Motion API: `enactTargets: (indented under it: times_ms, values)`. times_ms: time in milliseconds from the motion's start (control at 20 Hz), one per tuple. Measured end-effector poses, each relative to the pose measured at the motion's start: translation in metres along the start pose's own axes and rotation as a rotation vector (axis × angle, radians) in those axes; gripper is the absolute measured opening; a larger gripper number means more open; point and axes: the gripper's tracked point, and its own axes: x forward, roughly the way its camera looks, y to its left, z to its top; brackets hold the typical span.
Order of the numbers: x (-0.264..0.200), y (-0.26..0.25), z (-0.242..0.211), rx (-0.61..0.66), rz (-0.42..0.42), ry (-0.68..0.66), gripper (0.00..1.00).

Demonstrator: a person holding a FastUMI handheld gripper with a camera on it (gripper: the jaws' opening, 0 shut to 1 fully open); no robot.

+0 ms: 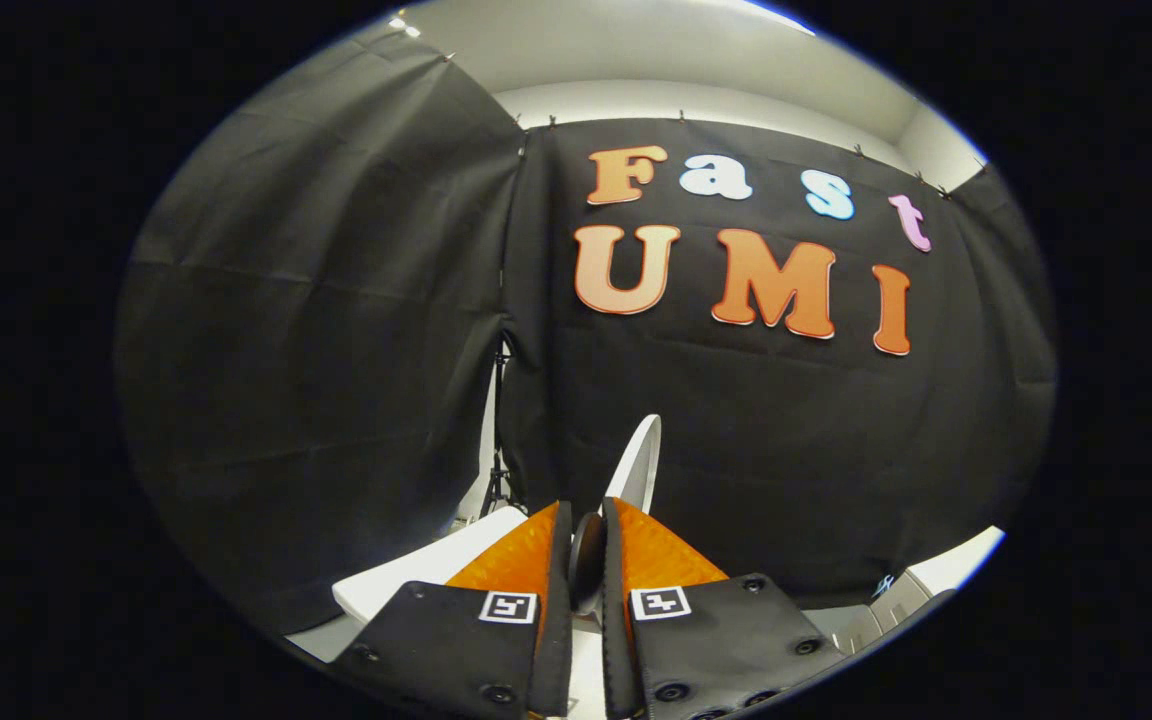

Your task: Open the toilet lid.

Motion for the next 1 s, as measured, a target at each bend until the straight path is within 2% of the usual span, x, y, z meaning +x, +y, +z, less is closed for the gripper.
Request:
enactTargets:
  times_ms: [250, 600, 650, 750, 800, 1000]
  values:
    - [0.009, 0.038, -0.002, -0.003, 0.043, 0.003, 0.21]
    - [0.02, 0.057, -0.001, 0.026, 0.065, 0.012, 0.21]
    - [0.016, 0.062, 0.001, 0.037, 0.09, 0.017, 0.21]
    - [0.016, 0.062, -0.006, 0.044, 0.101, 0.027, 0.35]
    - [0.013, 0.065, -0.008, 0.052, 0.113, 0.035, 0.35]
    - [0.007, 0.074, -0.009, 0.053, 0.155, 0.047, 0.48]
